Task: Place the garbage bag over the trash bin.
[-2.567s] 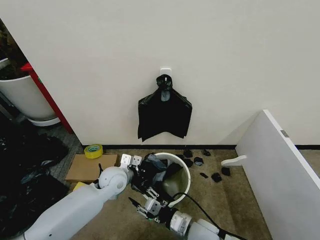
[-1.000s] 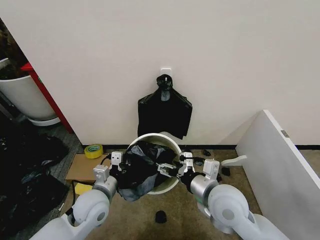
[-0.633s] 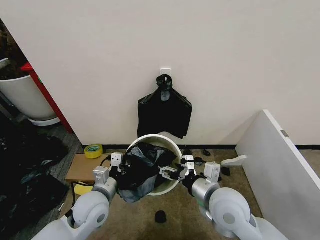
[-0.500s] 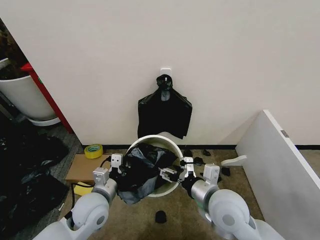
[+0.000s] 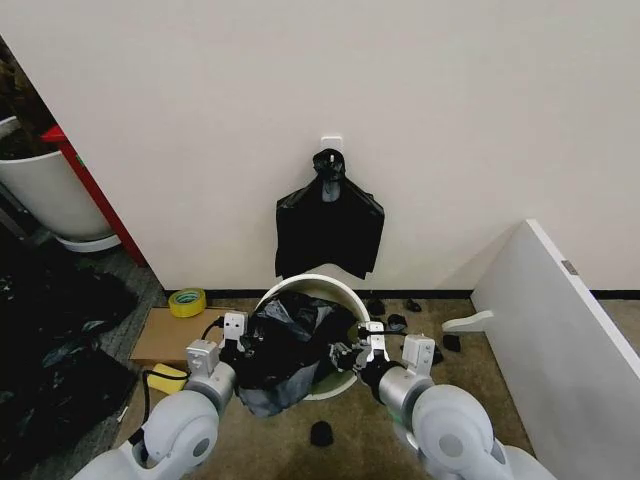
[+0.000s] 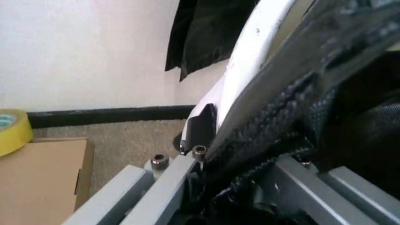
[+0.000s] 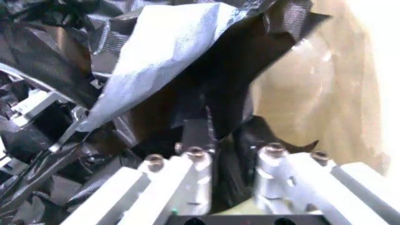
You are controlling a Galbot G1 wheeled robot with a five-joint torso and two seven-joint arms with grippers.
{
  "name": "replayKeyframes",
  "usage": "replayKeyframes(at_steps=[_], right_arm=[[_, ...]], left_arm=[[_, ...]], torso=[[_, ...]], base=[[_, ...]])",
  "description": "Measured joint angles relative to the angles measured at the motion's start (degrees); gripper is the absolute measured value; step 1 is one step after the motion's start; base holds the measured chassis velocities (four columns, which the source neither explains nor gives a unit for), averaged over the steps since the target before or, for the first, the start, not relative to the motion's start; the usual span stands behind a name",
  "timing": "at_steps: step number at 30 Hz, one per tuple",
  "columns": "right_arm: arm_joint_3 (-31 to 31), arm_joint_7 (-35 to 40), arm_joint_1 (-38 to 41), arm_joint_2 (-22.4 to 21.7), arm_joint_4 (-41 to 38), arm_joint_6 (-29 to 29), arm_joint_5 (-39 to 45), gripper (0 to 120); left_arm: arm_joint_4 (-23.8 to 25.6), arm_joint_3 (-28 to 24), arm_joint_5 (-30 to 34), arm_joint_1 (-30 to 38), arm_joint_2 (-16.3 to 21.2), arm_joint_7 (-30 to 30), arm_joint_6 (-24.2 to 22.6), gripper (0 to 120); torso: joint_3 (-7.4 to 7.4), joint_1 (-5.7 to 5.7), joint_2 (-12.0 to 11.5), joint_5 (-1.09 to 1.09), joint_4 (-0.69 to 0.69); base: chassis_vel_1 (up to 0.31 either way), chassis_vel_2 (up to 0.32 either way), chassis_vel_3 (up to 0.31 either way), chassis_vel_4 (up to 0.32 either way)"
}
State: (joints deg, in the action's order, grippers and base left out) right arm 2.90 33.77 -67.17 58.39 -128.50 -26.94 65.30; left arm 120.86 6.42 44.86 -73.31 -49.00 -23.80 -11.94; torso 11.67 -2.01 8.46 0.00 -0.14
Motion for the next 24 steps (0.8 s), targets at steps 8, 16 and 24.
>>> replayKeyframes(at_steps=[8,16,24], right_arm=[[0.36,-2.94,-0.74,-0.59,-0.60,1.41,-3.67,0],[-0.53,-5.98,-1.28,-2.49,-2.90,4.67,-11.62,0],[-5.86,-7.72,-0.32,-5.26,-4.90,6.92,-16.58,0]], left_arm=[[0.00,0.05,1.93,0.02,-0.53,-0.69,-0.60,0],[0.63,0.25,4.87,0.11,-0.48,-1.28,-1.73,0],[2.30,0.82,9.91,-0.85,-0.76,-2.48,-3.22,0]], torso=[[0.00,0.00,0.00,0.00,0.00],[0.00,0.00,0.00,0.00,0.00],[0.00,0.00,0.00,0.01,0.01]], base=[[0.000,0.000,0.000,0.000],[0.000,0.000,0.000,0.000],[0.000,0.000,0.000,0.000]])
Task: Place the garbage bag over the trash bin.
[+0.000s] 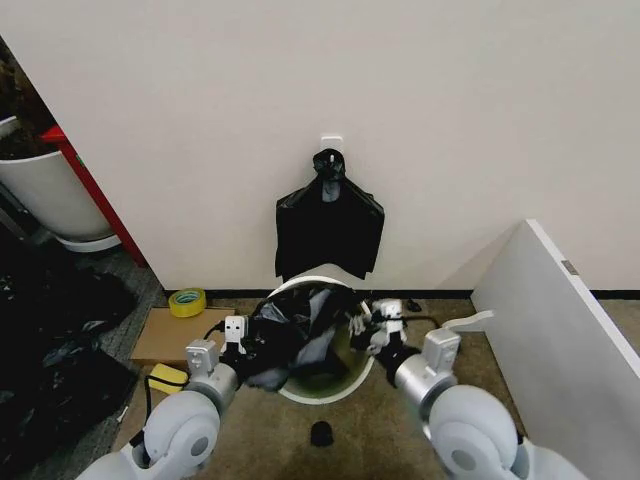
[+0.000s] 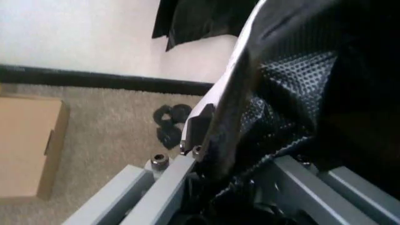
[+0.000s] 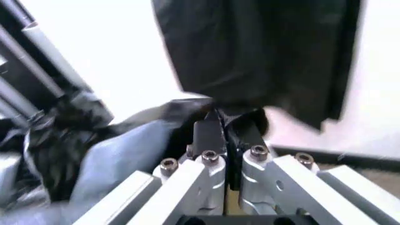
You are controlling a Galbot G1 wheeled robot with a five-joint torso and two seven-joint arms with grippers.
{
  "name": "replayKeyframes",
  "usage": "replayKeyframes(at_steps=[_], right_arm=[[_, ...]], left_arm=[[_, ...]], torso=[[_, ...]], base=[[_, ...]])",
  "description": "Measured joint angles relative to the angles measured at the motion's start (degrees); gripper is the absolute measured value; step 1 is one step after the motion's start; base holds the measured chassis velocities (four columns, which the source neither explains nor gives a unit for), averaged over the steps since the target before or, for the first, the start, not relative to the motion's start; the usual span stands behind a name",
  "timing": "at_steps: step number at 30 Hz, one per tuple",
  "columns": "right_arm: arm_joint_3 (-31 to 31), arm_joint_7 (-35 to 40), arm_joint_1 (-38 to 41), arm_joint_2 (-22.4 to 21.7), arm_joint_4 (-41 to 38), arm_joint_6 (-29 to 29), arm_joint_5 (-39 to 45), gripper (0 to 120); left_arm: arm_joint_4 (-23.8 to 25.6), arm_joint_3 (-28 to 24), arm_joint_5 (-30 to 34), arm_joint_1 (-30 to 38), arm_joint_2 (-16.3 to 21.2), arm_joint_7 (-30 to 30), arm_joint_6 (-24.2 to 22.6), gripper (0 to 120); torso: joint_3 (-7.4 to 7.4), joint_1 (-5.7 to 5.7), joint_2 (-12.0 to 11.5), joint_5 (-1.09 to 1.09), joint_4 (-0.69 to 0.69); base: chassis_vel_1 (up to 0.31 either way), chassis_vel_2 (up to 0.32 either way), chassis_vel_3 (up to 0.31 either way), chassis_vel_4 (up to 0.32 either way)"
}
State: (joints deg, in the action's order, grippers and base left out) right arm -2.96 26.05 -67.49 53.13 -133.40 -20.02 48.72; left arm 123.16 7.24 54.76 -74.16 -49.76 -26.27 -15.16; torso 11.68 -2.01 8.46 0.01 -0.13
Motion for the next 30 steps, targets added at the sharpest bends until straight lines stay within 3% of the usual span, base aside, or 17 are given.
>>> replayKeyframes(at_steps=[14,26,30], right_arm=[[-9.48,-4.14,-10.50,-6.64,-0.52,1.51,-6.51,0],[-11.34,-11.41,-16.18,-8.14,-0.54,6.56,-18.27,0],[-11.96,-14.06,-19.50,-9.21,-2.13,10.46,-26.92,13]], left_arm=[[-0.75,1.17,10.40,1.52,-0.01,-2.43,0.51,0],[-0.01,1.64,12.04,1.49,0.55,-3.00,0.43,0],[1.09,1.47,12.10,1.53,0.71,-3.07,-0.29,0]], torso=[[0.00,0.00,0.00,0.00,-0.02],[0.00,0.00,0.00,0.00,0.00],[0.00,0.00,0.00,0.01,-0.01]], base=[[0.000,0.000,0.000,0.000],[0.000,0.000,0.000,0.000],[0.000,0.000,0.000,0.000]])
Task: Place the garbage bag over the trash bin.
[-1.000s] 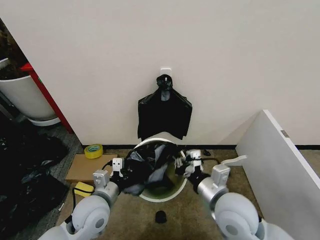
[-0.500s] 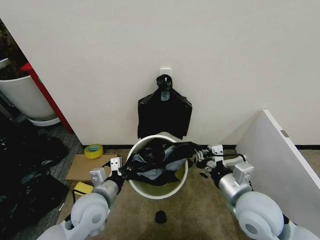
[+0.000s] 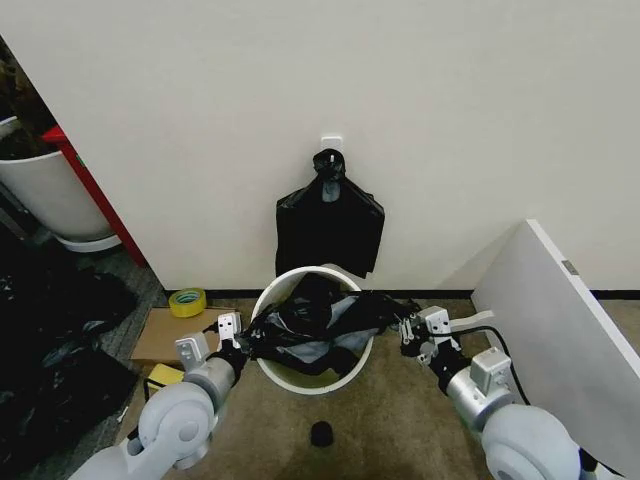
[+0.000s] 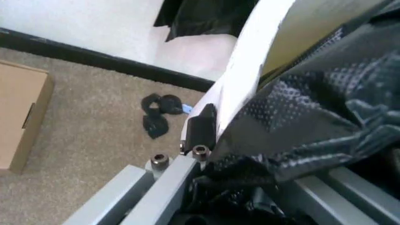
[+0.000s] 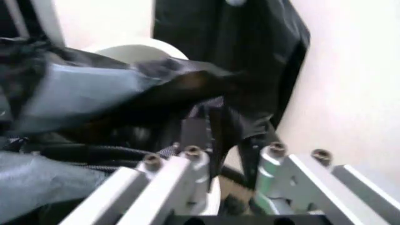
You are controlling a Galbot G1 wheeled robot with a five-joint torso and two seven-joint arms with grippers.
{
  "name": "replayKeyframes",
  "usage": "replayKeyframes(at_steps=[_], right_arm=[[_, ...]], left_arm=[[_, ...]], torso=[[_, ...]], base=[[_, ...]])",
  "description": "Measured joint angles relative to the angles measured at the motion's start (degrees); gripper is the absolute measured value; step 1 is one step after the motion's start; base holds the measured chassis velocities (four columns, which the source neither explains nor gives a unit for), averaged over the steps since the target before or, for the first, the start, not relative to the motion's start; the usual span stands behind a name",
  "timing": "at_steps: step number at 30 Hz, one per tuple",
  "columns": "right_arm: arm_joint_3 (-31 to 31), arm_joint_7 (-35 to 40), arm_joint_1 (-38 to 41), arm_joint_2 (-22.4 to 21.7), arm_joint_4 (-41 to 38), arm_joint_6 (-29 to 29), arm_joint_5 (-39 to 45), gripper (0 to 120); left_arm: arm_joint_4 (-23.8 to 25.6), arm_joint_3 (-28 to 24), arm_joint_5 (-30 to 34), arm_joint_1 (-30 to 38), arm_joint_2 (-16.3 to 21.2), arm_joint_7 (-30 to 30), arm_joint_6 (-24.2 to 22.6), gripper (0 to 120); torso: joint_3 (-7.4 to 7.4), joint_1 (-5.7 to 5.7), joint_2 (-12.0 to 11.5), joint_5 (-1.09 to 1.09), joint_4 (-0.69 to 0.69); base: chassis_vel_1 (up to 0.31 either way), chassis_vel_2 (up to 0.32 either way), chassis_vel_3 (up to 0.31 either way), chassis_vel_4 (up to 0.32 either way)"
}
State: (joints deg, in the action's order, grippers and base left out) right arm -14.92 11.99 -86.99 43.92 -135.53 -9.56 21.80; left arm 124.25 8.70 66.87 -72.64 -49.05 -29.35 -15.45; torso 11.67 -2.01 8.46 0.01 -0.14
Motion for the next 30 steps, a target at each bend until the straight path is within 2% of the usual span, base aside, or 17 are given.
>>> replayKeyframes(at_steps=[2,6,9,10,12,14,16,18,22,24,28,30], right_arm=[[-0.34,-0.54,-0.73,-0.30,-0.20,0.94,-1.86,15],[-5.57,-5.15,-6.22,-2.38,-0.65,9.35,-12.06,34],[-7.04,-6.13,-7.29,-2.68,-0.66,10.74,-14.38,39],[-10.36,-8.63,-9.94,-3.17,-0.66,14.09,-19.59,47],[-13.53,-10.54,-12.46,-3.35,-0.79,16.78,-25.70,55],[-15.14,-11.21,-14.01,-3.34,-1.29,18.21,-29.21,64],[-15.36,-11.25,-14.22,-3.33,-1.40,18.35,-29.77,66],[-16.52,-11.82,-14.76,-3.37,-2.41,19.13,-32.21,77],[-16.03,-13.64,-12.32,-5.42,-3.91,17.48,-32.06,93],[-14.92,-13.66,-11.02,-6.16,-4.25,16.27,-31.15,96],[-8.89,-13.25,-3.16,-10.61,-6.90,5.27,-22.53,100],[-8.23,-13.74,-1.34,-12.33,-6.84,3.12,-21.76,100]], left_arm=[[0.20,-0.06,0.00,0.04,0.06,-0.06,-0.18,0],[1.04,-0.18,0.48,0.38,0.56,-0.45,-0.87,0],[1.18,-0.18,0.59,0.48,0.66,-0.55,-1.00,0],[1.45,-0.20,0.77,0.67,0.91,-0.76,-1.25,0],[2.06,-0.22,1.11,0.81,1.21,-1.00,-1.58,0],[2.55,-0.19,1.39,0.84,1.45,-1.19,-1.91,0],[2.64,-0.17,1.41,0.84,1.49,-1.25,-1.97,0],[3.16,0.01,1.57,0.80,1.77,-1.62,-2.44,0],[4.13,0.00,1.42,0.49,2.11,-1.80,-2.78,0],[4.26,-0.06,1.17,0.45,2.18,-1.81,-2.82,0],[4.75,-0.46,-0.70,0.37,2.29,-1.82,-3.04,0],[4.96,-0.54,-1.21,0.29,2.33,-1.79,-3.09,0]], torso=[[0.00,0.00,0.00,0.00,0.00],[0.00,0.00,0.00,0.00,0.00],[0.00,0.00,0.00,0.00,0.00],[0.00,0.00,0.00,-0.01,0.00],[0.00,0.00,0.00,-0.01,-0.01],[0.00,0.00,0.00,0.00,-0.01],[0.00,0.00,0.00,0.00,-0.01],[0.00,0.00,0.00,-0.01,0.00],[0.00,0.00,0.00,-0.02,-0.01],[0.00,0.00,0.00,-0.02,0.00],[0.01,0.00,0.00,-0.01,0.01],[0.01,0.00,0.00,-0.02,0.01]], base=[[0.000,0.000,0.000,0.000],[0.000,0.000,0.000,0.000],[0.000,0.000,0.000,0.000],[0.000,0.000,0.000,0.000],[0.000,0.000,0.000,0.000],[0.000,0.000,0.000,0.000],[0.000,0.000,0.000,0.000],[0.000,0.000,0.000,0.000],[0.000,0.000,0.000,0.000],[0.000,0.000,0.000,0.000],[0.000,0.000,0.000,0.000],[0.000,0.000,0.000,0.000]])
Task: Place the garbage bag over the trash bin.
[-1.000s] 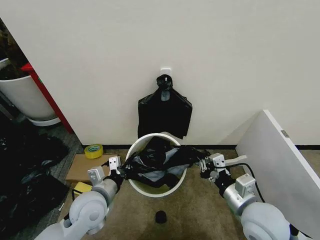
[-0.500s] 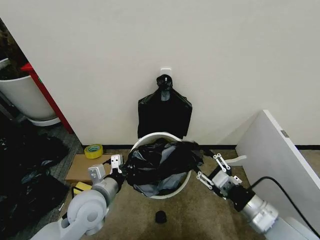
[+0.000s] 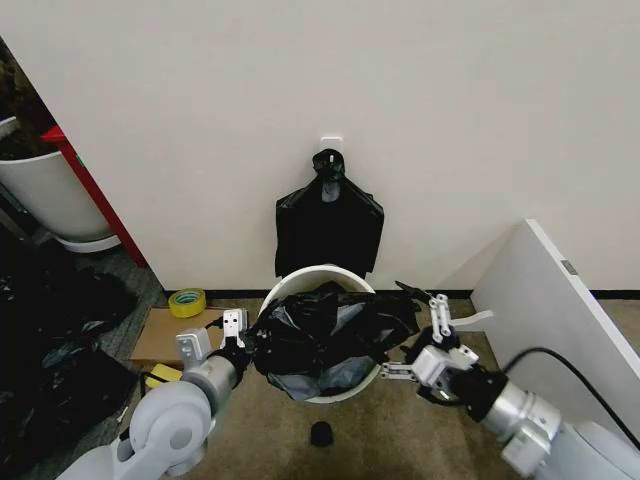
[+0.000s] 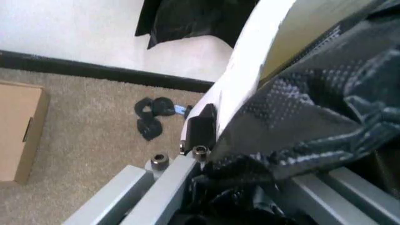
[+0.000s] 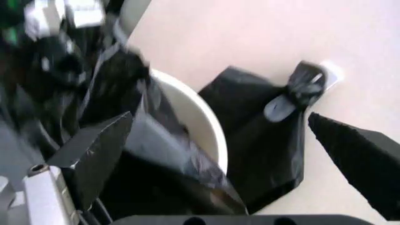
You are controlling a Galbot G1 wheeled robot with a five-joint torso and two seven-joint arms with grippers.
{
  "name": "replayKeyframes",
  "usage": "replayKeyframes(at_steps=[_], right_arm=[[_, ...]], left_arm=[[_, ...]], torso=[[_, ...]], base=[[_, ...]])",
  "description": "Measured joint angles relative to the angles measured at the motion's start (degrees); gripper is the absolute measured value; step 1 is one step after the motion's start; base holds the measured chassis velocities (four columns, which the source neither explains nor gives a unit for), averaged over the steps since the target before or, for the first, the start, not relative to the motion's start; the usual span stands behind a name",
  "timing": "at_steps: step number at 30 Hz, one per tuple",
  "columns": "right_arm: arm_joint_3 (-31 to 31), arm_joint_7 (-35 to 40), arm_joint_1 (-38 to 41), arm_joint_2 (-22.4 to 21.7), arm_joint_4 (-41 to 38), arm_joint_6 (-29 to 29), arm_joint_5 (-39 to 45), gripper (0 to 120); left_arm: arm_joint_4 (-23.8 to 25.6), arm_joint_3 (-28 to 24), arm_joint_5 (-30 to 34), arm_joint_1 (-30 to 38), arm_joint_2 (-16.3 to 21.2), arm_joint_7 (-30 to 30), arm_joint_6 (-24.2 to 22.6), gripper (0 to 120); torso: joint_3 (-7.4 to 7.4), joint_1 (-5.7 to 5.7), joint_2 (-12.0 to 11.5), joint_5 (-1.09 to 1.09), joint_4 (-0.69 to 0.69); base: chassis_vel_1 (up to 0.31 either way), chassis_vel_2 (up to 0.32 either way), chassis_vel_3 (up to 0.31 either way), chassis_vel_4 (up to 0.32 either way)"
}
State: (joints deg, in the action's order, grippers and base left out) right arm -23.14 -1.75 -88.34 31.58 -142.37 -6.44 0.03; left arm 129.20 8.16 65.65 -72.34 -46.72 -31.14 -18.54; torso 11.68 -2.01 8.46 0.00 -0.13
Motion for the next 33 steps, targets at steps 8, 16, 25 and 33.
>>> replayKeyframes(at_steps=[8,16,25,33], right_arm=[[2.50,-1.99,1.62,-6.11,1.97,-3.18,-2.19,100],[3.48,-4.55,1.53,-6.22,2.63,-3.31,-8.39,100],[4.38,-4.19,1.37,-5.55,1.86,-7.51,-11.24,100],[5.44,-7.60,1.29,-3.20,1.76,-6.24,-20.72,100]], left_arm=[[0.03,-1.51,-3.17,0.07,-0.01,0.65,-0.34,0],[-0.19,-2.77,-4.09,0.93,-0.29,0.93,-0.68,0],[0.14,-3.87,-5.21,1.18,0.60,1.12,-1.44,0],[0.16,-4.63,-5.52,2.57,-0.09,1.12,-2.07,0]], torso=[[0.00,-0.01,0.00,0.00,-0.03],[0.00,0.00,0.00,0.00,-0.02],[0.00,0.00,0.00,0.01,-0.02],[0.00,0.00,0.00,0.00,-0.01]], base=[[0.000,0.000,0.000,0.000],[0.000,0.000,0.000,0.000],[0.000,0.000,0.000,0.000],[0.000,0.000,0.000,0.000]])
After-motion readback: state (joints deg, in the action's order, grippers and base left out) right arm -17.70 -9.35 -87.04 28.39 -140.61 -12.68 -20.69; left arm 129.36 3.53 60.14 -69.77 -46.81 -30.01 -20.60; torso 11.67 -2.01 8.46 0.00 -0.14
